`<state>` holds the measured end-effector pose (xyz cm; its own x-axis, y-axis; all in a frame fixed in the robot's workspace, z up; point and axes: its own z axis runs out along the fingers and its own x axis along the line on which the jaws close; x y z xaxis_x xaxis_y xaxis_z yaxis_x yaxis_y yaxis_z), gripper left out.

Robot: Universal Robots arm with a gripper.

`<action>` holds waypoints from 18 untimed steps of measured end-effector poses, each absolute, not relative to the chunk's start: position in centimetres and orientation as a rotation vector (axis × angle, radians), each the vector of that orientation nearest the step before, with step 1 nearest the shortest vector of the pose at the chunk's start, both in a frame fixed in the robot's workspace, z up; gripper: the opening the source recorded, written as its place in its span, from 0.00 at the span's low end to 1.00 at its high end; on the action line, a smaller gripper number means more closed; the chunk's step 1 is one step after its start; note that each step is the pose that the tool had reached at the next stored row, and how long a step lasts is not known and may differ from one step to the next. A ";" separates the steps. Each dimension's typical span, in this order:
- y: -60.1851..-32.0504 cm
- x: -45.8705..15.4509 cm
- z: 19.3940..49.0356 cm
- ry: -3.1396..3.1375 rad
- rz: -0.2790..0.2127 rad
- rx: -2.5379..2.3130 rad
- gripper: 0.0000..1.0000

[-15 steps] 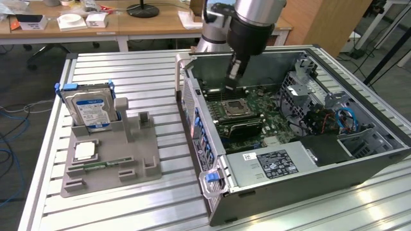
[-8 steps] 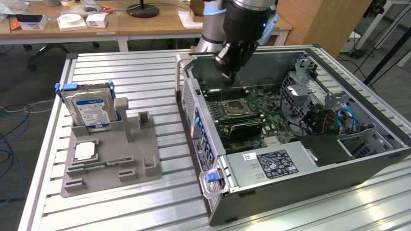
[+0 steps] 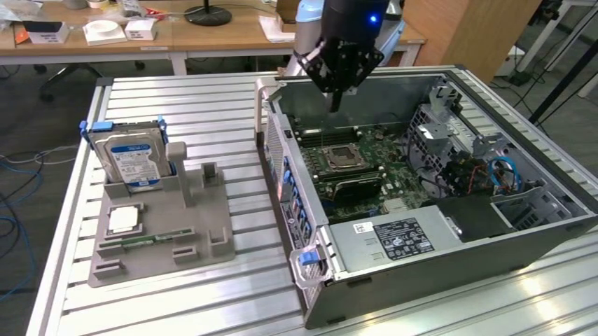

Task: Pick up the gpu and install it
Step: 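Press down on the gpu until it lock into place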

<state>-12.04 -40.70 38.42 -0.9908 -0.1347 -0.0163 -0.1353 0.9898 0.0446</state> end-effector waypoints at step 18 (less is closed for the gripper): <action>-39.9 -12.2 39.3 3.114 0.069 0.117 0.11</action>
